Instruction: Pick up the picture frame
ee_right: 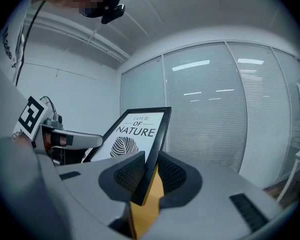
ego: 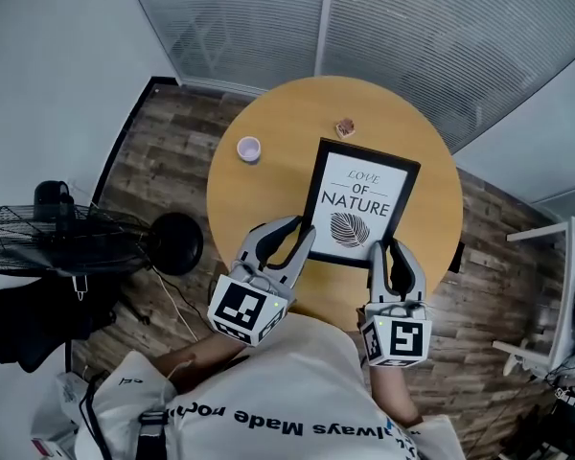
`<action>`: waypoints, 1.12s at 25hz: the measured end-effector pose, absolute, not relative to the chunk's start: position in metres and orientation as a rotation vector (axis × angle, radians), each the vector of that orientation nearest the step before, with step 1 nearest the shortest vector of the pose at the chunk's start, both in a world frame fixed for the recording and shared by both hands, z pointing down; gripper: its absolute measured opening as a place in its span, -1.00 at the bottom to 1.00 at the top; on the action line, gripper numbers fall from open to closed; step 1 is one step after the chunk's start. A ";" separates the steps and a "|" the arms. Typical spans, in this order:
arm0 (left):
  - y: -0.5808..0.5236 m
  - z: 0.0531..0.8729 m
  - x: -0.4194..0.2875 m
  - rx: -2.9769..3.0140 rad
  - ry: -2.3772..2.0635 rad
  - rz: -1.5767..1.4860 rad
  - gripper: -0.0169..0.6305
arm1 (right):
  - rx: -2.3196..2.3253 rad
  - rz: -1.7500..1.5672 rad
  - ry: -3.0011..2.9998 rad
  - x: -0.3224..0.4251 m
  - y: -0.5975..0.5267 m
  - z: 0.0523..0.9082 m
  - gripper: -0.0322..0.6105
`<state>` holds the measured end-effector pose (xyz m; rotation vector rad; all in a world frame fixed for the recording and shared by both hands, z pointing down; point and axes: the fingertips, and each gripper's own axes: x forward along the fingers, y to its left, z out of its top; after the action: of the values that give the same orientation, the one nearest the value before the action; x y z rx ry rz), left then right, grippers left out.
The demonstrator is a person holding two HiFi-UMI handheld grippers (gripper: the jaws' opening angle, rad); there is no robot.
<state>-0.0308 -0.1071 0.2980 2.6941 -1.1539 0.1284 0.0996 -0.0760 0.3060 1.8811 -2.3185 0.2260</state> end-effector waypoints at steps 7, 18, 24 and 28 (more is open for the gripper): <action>-0.103 0.281 -0.033 2.705 -1.155 0.079 -0.65 | 1.884 0.179 -2.346 0.098 -0.074 0.287 -0.60; -0.100 0.266 -0.036 2.734 -1.164 0.034 -0.65 | 1.899 0.128 -2.363 0.095 -0.070 0.269 -0.60; -0.099 0.263 -0.035 2.739 -1.164 0.028 -0.65 | 1.901 0.118 -2.364 0.096 -0.069 0.266 -0.60; -0.099 0.263 -0.035 2.739 -1.163 0.026 -0.65 | 1.904 0.119 -2.364 0.096 -0.068 0.265 -0.60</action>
<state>-0.0351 -0.0986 0.2632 2.7387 -1.1627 0.0262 0.0957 -0.0685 0.2655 1.9038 -2.3644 0.1190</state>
